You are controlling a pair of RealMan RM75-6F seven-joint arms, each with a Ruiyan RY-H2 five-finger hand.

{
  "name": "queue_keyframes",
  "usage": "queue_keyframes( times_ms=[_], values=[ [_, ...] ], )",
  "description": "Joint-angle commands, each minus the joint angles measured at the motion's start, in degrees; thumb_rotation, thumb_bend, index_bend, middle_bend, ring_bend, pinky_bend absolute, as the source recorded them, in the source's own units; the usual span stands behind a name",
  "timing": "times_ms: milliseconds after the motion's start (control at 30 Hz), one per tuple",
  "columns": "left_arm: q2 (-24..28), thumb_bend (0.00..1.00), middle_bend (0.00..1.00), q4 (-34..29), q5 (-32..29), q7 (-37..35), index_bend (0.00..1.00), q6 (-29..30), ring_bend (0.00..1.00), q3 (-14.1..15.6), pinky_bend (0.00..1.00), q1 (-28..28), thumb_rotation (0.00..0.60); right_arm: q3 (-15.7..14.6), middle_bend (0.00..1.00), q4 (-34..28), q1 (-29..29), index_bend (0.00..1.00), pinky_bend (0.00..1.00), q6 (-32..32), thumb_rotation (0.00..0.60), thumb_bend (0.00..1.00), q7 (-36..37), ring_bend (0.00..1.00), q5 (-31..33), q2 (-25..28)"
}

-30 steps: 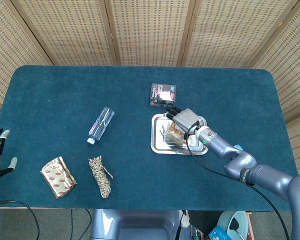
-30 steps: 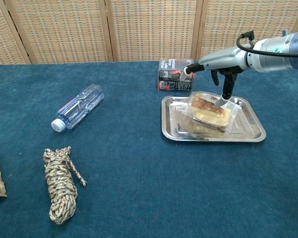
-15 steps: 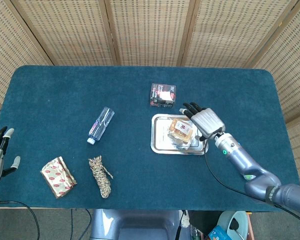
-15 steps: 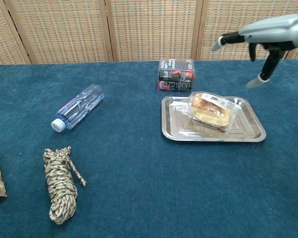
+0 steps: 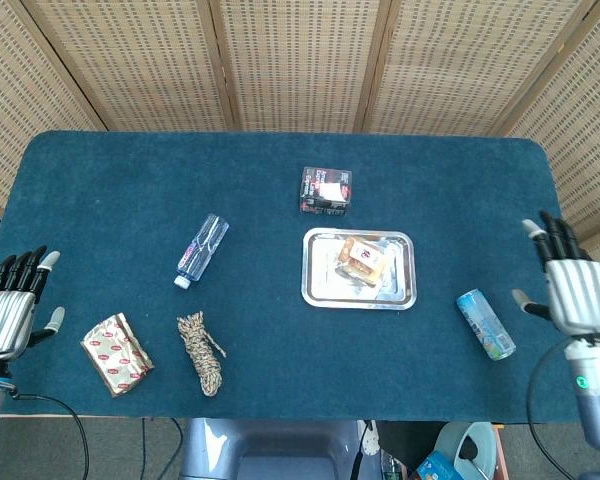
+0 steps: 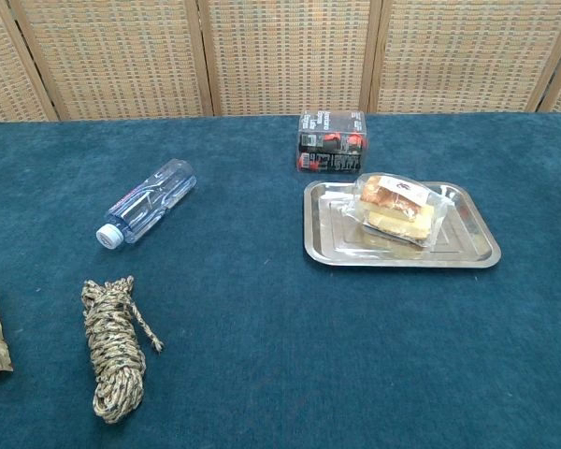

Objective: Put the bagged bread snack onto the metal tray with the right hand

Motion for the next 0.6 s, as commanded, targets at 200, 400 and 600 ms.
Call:
queue_keyframes(
  times_ms=[200, 400, 600],
  values=[
    [-0.4, 0.41, 0.00, -1.0, 2.1, 1.1, 0.00, 1.7, 0.00, 0.9, 0.00, 0.2, 0.593, -3.8, 0.00, 5.1, -13.0, 0.07, 0.06, 12.3, 0.600, 0.22, 6.6, 0.03, -6.0, -2.6],
    [-0.6, 0.41, 0.00, -1.1, 3.5, 1.2, 0.00, 3.2, 0.00, 1.7, 0.00, 0.9, 0.592, -4.3, 0.00, 8.2, -17.1, 0.07, 0.00, 14.9, 0.600, 0.22, 9.4, 0.01, -9.2, -4.9],
    [-0.8, 0.41, 0.00, -0.9, 4.5, 0.8, 0.00, 4.5, 0.00, 2.4, 0.00, 1.6, 0.591, -4.2, 0.00, 9.7, -19.2, 0.07, 0.00, 15.5, 0.600, 0.22, 10.9, 0.01, -10.9, -5.9]
  ],
)
